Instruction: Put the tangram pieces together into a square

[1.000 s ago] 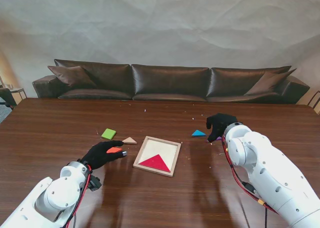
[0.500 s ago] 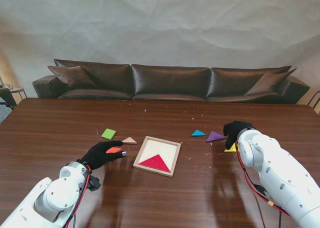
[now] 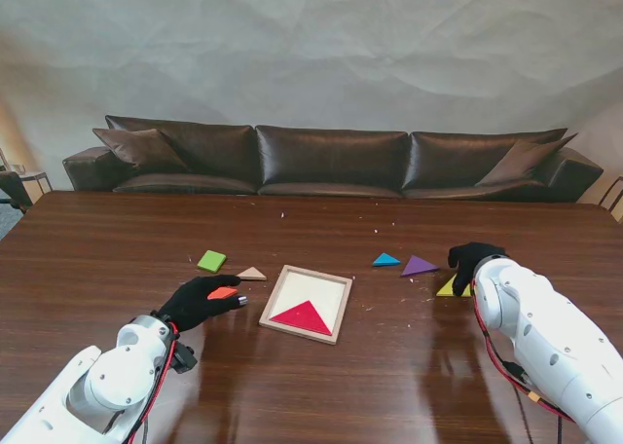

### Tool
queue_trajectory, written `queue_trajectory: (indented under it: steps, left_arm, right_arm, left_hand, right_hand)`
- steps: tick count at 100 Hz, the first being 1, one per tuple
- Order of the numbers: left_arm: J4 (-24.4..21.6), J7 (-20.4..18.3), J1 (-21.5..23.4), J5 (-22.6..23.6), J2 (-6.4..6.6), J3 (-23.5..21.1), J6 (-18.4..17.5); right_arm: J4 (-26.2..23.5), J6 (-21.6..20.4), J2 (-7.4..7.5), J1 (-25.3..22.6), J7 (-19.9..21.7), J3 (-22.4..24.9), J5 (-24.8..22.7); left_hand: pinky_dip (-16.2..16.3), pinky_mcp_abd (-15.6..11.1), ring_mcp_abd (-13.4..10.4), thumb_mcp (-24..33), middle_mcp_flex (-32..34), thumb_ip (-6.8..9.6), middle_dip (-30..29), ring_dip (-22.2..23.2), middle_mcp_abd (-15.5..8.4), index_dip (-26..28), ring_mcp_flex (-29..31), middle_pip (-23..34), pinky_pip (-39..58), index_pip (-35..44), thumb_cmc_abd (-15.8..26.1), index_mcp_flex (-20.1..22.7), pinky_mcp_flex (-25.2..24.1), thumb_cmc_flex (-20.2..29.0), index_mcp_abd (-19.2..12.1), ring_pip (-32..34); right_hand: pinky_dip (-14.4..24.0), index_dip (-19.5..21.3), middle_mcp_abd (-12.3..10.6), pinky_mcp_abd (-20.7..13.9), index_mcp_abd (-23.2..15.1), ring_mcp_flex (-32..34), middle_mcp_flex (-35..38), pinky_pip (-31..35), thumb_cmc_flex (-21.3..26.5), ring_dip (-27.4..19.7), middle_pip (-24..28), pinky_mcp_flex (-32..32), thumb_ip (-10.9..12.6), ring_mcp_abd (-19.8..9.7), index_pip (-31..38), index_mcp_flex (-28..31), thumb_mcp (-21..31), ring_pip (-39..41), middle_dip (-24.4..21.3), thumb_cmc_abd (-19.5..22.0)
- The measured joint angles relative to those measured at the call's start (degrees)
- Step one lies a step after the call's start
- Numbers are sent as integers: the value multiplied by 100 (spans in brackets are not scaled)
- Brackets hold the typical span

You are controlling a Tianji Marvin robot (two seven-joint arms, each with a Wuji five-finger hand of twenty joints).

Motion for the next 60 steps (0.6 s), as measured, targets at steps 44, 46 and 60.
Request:
queue_trajectory:
  steps: [44, 46, 60]
  left_arm:
    - [-35, -3, 21, 1, 0, 9, 66]
    - [-37, -3, 22, 1, 0, 9, 68]
    - [-43, -5, 29, 0, 0, 7, 77]
  right_arm:
    - [326, 22, -20, 74, -234, -153, 359]
    - [335, 21, -20, 76, -248, -161, 365]
    - [450, 25, -35, 116, -428, -229, 470]
  left_hand:
    - [0, 0, 0, -1, 0, 0, 0, 0, 0, 0, 0, 0, 0, 0, 0, 0, 0, 0, 0, 0]
    - [0, 0, 0, -1, 0, 0, 0, 0, 0, 0, 0, 0, 0, 0, 0, 0, 0, 0, 0, 0]
    - [0, 0, 0, -2, 0, 0, 0, 0, 0, 0, 0, 0, 0, 0, 0, 1, 0, 0, 0, 0]
  right_hand:
    - [1, 915, -128, 0, -288, -9, 23, 0, 82, -18, 77, 0, 0, 15, 566, -99, 294, 0, 0, -679]
    - [1, 950, -129, 0, -301, -4, 25, 0, 94, -18, 77, 0, 0, 15, 596, -117, 294, -1, 0, -739]
    - [3, 1146, -155, 4, -373, 50, 172, 0, 296, -37, 161, 0, 0, 15, 834, -117, 405, -1, 0, -1028]
